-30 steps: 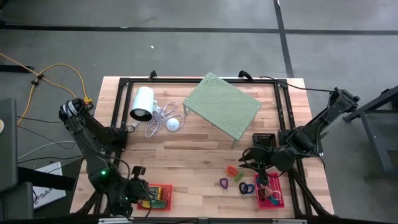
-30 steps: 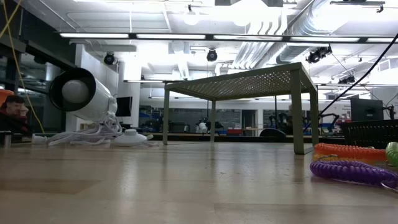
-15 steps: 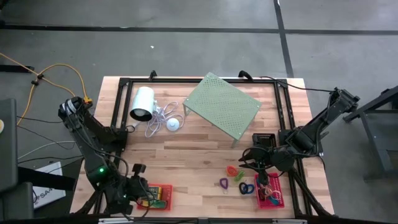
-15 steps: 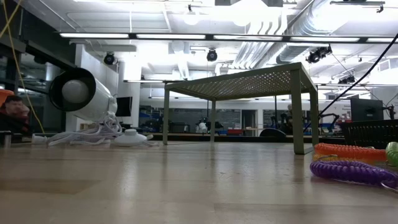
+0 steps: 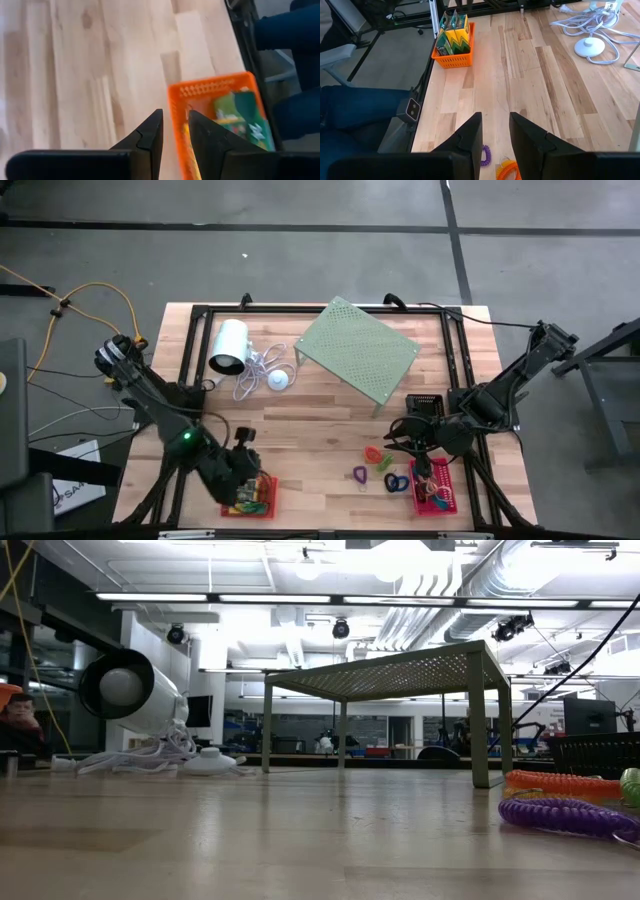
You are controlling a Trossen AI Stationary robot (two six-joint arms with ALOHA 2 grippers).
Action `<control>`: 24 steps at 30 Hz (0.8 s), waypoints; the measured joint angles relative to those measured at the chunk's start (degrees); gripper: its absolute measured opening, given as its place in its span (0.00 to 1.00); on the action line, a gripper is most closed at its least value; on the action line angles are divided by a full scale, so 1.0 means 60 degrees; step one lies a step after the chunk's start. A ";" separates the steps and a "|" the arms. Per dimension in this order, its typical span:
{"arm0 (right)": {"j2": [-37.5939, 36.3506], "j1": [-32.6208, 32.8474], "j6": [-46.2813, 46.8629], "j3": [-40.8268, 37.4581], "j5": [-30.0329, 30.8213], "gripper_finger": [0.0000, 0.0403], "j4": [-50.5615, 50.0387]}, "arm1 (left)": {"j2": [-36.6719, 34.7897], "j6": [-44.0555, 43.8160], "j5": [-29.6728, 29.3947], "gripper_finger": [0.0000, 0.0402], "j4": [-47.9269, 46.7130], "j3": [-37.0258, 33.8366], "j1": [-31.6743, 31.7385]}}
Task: Pick & Place Office Desk Supplies
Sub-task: Put the green spring keychain into the black bin
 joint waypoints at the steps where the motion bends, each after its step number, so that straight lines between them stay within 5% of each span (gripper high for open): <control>1: 0.0000 -0.0001 0.0000 0.0001 0.0000 0.21 0.0001 | 0.0000 0.0231 0.0035 0.22 0.0100 0.0000 0.0191; 15: 0.0000 0.0003 0.0000 0.0000 -0.0003 0.21 0.0001 | 0.0000 0.2937 0.1325 0.22 0.1044 -0.0004 0.3045; 24: 0.0000 -0.0001 0.0001 0.0000 0.0000 0.21 0.0001 | -0.0004 0.3644 0.1555 0.22 0.1070 -0.0008 0.3785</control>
